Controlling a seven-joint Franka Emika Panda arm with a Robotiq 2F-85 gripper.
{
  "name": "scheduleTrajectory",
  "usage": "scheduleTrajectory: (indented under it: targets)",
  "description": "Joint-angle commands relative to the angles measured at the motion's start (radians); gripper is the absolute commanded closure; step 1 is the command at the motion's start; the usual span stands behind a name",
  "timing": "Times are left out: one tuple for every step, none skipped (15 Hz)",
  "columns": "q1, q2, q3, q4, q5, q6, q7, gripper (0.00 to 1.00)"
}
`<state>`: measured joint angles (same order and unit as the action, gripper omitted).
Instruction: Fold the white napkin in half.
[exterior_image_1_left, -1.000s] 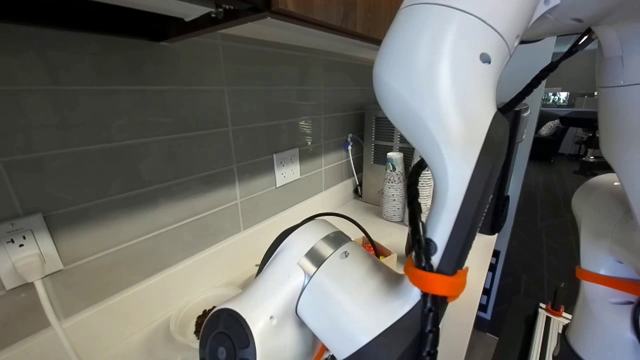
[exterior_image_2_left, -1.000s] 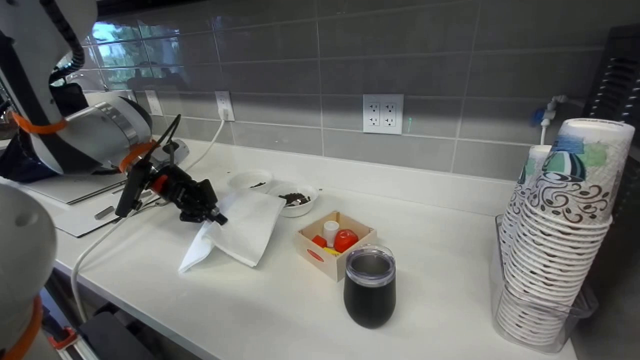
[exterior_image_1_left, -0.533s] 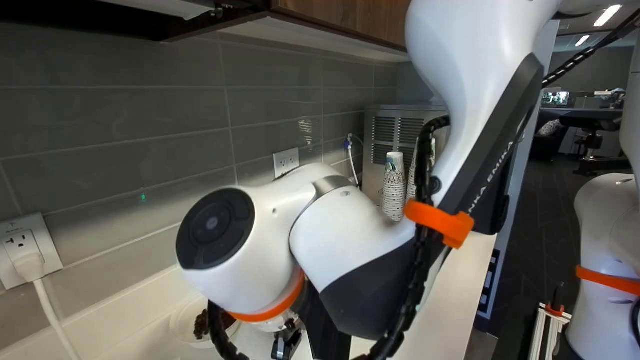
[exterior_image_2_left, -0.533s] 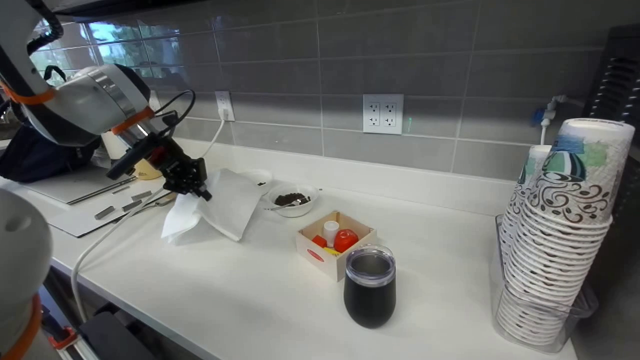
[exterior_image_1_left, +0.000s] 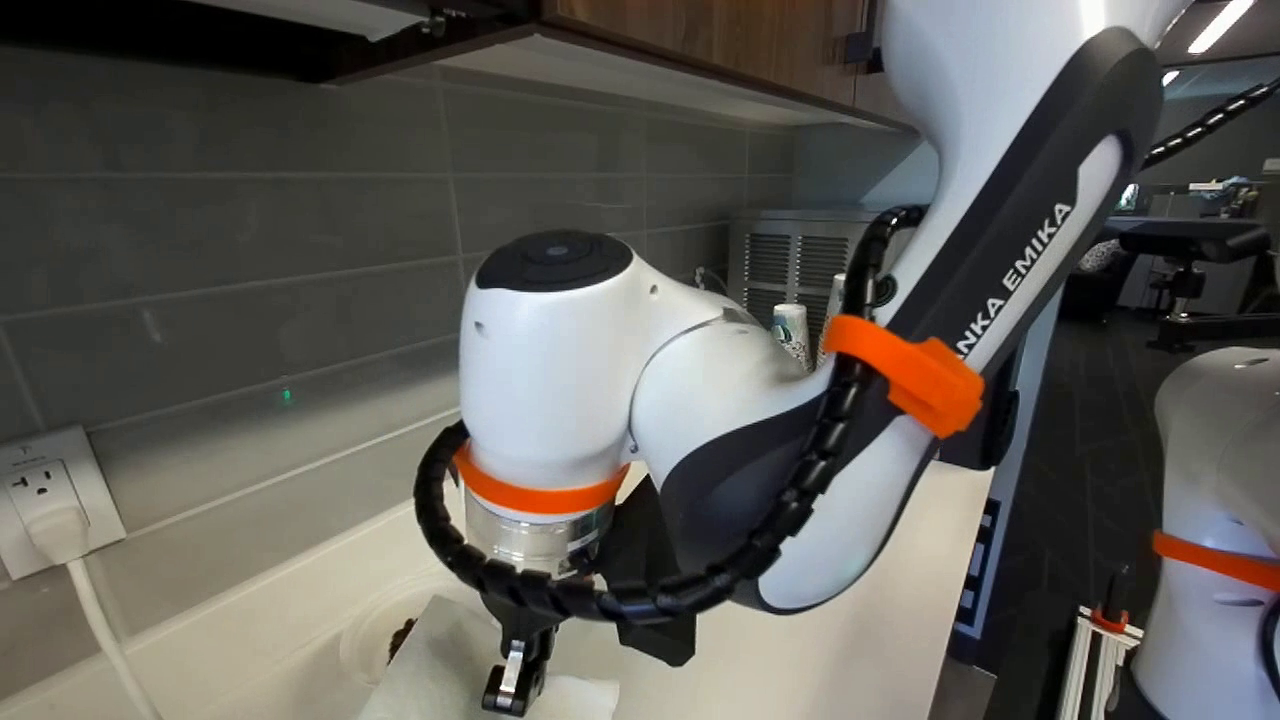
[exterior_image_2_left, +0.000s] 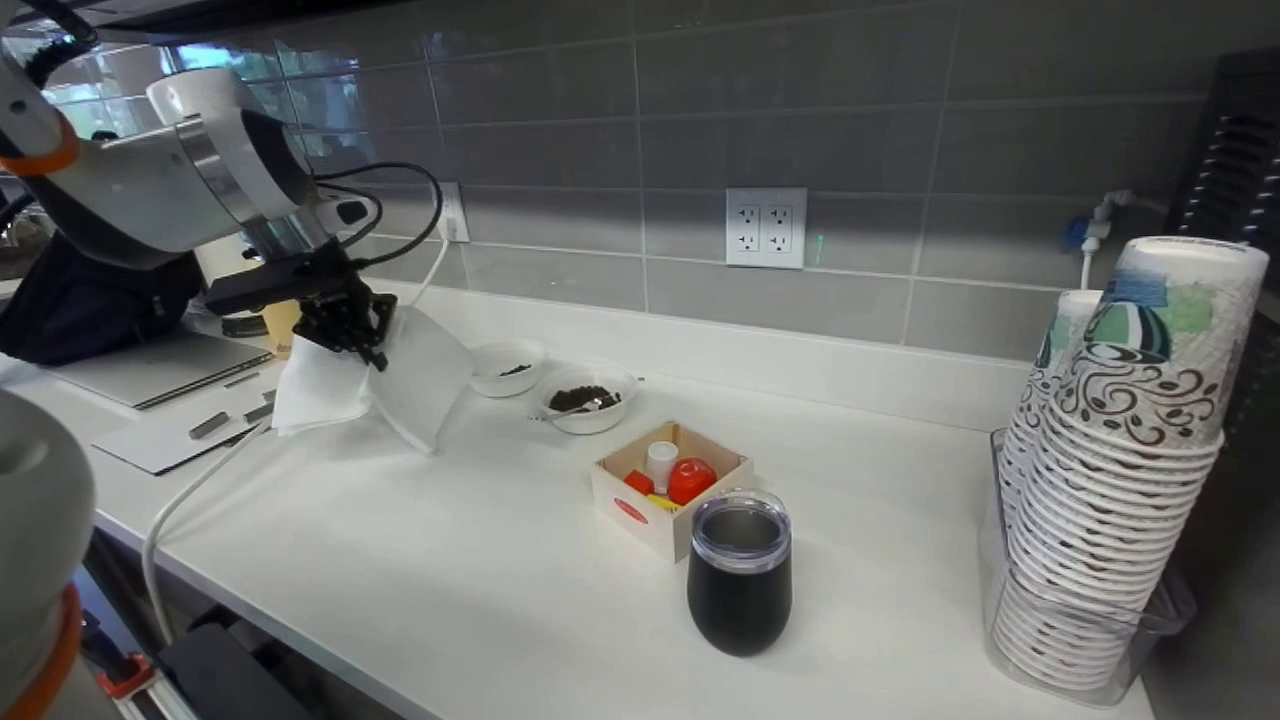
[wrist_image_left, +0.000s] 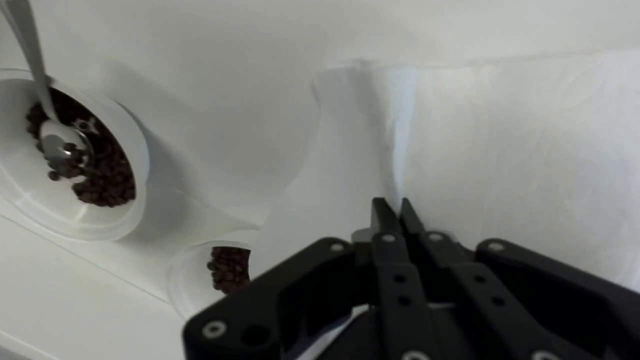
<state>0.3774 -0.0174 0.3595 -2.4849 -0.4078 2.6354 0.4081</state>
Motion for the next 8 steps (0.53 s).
scheduleTrajectory:
  targets:
    - [-0.011, 0.003, -0.010, -0.103, 0.206, 0.251, -0.228, 0.99]
    - [-0.005, 0.018, -0.005, -0.121, 0.291, 0.316, -0.306, 0.99]
    - [0.008, 0.050, 0.000, -0.126, 0.372, 0.380, -0.377, 0.99]
    - [0.012, 0.085, 0.025, -0.121, 0.450, 0.436, -0.436, 0.99]
    - [0.001, 0.119, 0.072, -0.109, 0.528, 0.482, -0.493, 0.99]
    - [-0.032, 0.146, 0.151, -0.089, 0.606, 0.511, -0.544, 0.99]
    - [-0.085, 0.171, 0.248, -0.066, 0.685, 0.533, -0.599, 0.99]
    - [-0.121, 0.197, 0.327, -0.038, 0.766, 0.548, -0.662, 0.99]
